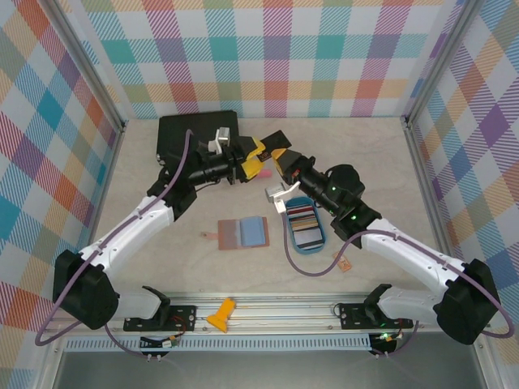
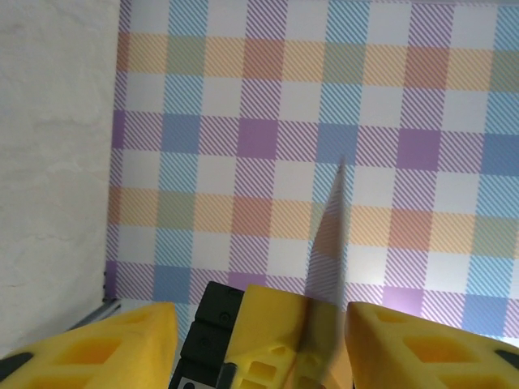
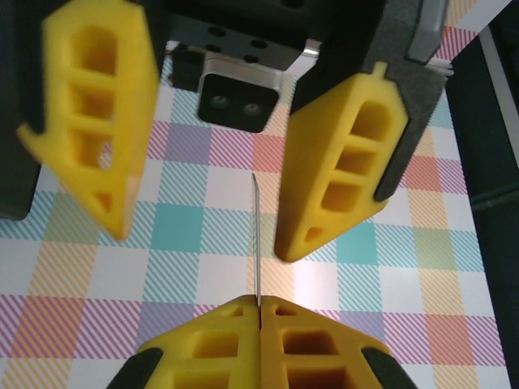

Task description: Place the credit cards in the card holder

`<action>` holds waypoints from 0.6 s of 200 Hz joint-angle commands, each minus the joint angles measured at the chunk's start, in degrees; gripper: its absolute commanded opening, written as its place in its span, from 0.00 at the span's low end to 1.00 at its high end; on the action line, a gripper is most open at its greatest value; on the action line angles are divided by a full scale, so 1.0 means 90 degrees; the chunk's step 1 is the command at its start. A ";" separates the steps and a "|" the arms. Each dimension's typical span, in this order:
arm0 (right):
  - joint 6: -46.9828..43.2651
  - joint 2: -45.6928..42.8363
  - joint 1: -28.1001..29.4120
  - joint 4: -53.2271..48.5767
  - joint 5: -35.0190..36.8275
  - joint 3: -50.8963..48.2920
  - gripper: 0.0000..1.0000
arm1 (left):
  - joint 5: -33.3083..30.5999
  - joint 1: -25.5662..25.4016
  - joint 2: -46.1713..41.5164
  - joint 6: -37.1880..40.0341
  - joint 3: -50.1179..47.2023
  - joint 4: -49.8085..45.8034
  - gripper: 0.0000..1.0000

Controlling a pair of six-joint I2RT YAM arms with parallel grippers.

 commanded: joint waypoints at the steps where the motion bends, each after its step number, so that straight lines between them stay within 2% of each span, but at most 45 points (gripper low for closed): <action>1: 0.0002 0.0043 0.0118 0.0447 0.0162 0.0047 0.00 | -0.0389 -0.0176 -0.0224 -0.1190 -0.0223 0.0825 0.50; 29: 0.0015 -0.0030 0.0301 0.0444 0.0201 -0.0066 0.00 | -0.0672 -0.0236 -0.0461 -0.1163 -0.0443 0.0943 0.35; 56: 0.0185 -0.0198 0.0416 0.0335 0.0310 -0.0135 0.01 | -0.0918 -0.0274 -0.0556 -0.1227 -0.0612 0.1350 0.14; 65: 0.0325 -0.0272 0.0426 0.0057 0.0363 -0.0121 0.16 | -0.0968 -0.0277 -0.0575 -0.1198 -0.0615 0.1451 0.04; 69: 0.0416 -0.0306 0.0432 -0.0040 0.0369 -0.0129 0.29 | -0.0988 -0.0272 -0.0588 -0.1166 -0.0615 0.1473 0.00; 73: 0.0544 -0.0356 0.0427 -0.0099 0.0370 -0.0135 0.42 | -0.0997 -0.0275 -0.0607 -0.1109 -0.0606 0.1472 0.00; 74: 0.0588 -0.0370 0.0432 -0.0115 0.0370 -0.0140 0.42 | -0.1007 -0.0276 -0.0614 -0.1093 -0.0600 0.1467 0.00; 78: 0.0774 -0.0410 0.0425 -0.0191 0.0370 -0.0136 0.54 | -0.1022 -0.0277 -0.0628 -0.1086 -0.0588 0.1432 0.00; 84: 0.1085 -0.0503 0.0417 -0.0426 0.0400 -0.0099 0.63 | -0.1026 -0.0277 -0.0661 -0.0719 -0.0548 0.1311 0.00; 100: 0.2116 -0.0832 0.0395 -0.1402 0.0276 0.0056 0.75 | -0.0855 -0.0232 -0.0717 0.0225 -0.0329 0.0643 0.00; 120: 0.3492 -0.1162 0.0358 -0.3256 -0.0139 0.0447 0.78 | -0.0620 -0.0086 -0.0787 0.1935 0.0010 -0.0293 0.00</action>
